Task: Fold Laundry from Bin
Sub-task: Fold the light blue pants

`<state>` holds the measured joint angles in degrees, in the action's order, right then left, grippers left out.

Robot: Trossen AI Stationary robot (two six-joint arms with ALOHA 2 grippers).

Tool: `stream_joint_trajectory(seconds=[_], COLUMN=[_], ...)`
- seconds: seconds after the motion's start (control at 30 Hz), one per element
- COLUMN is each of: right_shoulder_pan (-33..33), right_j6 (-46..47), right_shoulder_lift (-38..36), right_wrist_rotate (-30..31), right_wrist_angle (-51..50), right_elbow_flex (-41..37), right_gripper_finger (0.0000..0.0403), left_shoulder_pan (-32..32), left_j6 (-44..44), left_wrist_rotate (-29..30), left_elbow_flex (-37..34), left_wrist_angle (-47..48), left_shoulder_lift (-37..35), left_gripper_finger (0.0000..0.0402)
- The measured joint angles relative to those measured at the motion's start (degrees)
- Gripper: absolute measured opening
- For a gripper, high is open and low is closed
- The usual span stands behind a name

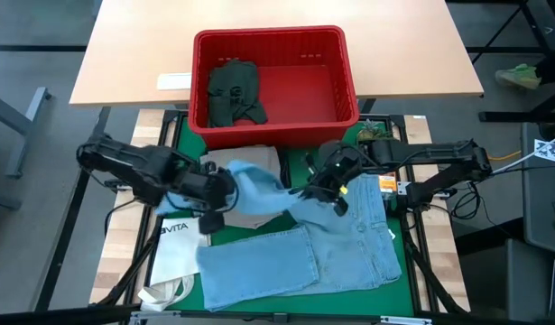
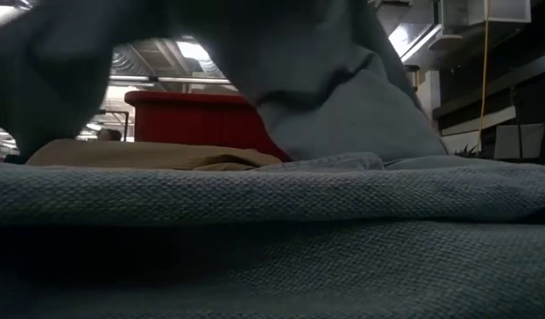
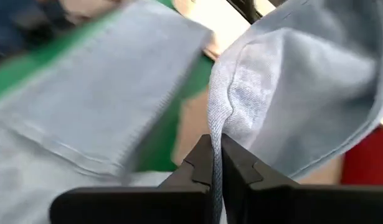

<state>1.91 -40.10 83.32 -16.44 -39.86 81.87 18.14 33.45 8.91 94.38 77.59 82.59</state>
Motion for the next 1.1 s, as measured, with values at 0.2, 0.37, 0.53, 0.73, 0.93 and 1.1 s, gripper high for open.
stream_joint_trajectory(seconds=[0.2, 0.37, 0.53, 0.73, 0.93, 1.1], right_shoulder_pan=[0.0, 0.0, 0.0, -0.2, -3.2, -6.3], right_j6=[-0.2, -0.2, -0.2, -0.3, -0.1, 1.2], right_shoulder_lift=[-0.3, -0.3, -0.3, -0.3, -0.1, 2.6], right_wrist_rotate=[-10.1, -12.8, -13.2, -10.2, -3.6, 0.4], right_wrist_angle=[-1.9, -1.6, -0.4, 2.2, 1.8, -0.5], right_elbow_flex=[0.0, 0.0, 0.1, 0.1, 0.1, 0.1], right_gripper_finger=[0.0012, 0.0012, 0.0012, 0.0012, 0.0012, 0.0012], left_shoulder_pan=[5.5, 10.0, 13.0, 14.0, 13.6, 12.4], left_j6=[11.8, 22.5, 26.1, 24.0, 21.6, 21.5], left_wrist_rotate=[-11.8, -17.9, -19.5, -18.3, -12.1, -3.5], left_elbow_flex=[6.2, 6.3, 6.0, 6.0, 6.0, 3.8], left_wrist_angle=[-0.8, -3.2, -8.2, -6.1, -0.4, 3.2], left_shoulder_lift=[0.0, 0.1, 0.1, 0.1, 0.1, 0.4], left_gripper_finger=[0.0001, 0.0000, 0.0000, 0.0000, 0.0000, 0.0000])
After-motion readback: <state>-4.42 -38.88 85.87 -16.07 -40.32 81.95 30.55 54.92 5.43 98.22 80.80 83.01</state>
